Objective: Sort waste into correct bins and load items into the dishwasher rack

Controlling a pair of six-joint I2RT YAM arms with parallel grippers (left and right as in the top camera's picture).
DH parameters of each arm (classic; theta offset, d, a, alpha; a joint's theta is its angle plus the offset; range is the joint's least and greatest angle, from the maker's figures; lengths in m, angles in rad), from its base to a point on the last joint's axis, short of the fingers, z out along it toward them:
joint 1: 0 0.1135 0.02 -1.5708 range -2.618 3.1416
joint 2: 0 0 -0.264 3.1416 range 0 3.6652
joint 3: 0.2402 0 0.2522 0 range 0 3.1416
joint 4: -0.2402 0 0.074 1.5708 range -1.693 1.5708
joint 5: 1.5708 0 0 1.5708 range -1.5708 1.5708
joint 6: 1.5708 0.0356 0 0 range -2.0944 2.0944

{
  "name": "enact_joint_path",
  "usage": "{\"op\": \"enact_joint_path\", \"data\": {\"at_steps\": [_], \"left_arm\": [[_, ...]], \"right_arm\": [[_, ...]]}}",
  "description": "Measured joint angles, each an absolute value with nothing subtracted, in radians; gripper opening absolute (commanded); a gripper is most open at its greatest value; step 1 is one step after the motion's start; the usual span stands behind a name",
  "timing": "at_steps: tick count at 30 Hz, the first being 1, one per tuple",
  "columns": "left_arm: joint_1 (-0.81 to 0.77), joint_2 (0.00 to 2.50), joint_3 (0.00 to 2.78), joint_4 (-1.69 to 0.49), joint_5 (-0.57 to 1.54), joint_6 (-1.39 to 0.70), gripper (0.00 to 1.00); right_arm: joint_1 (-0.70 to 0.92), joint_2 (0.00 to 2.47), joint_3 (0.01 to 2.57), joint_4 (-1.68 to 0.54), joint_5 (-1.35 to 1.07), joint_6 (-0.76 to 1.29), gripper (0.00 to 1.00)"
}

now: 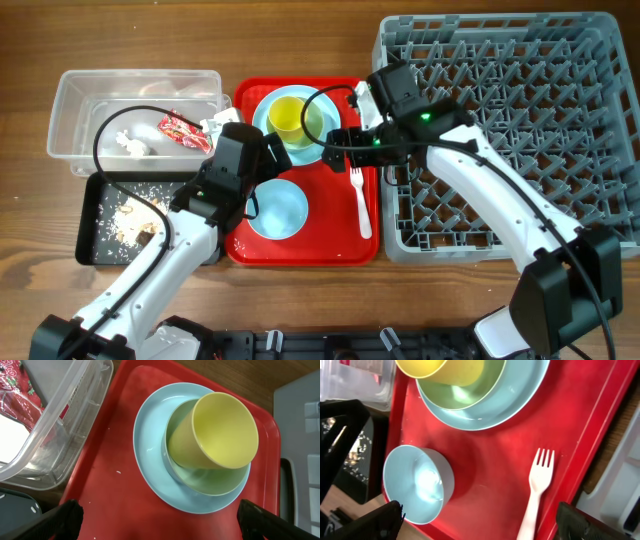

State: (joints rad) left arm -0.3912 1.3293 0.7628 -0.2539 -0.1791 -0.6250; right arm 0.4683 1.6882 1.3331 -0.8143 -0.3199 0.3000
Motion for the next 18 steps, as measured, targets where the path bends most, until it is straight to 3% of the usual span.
{"op": "enact_joint_path", "data": {"at_steps": [18], "left_arm": [[-0.391,1.329,0.763,-0.254,-0.179,-0.625,1.00]], "right_arm": [[0.468,1.688,1.333,-0.799,-0.286,0.310,1.00]]}}
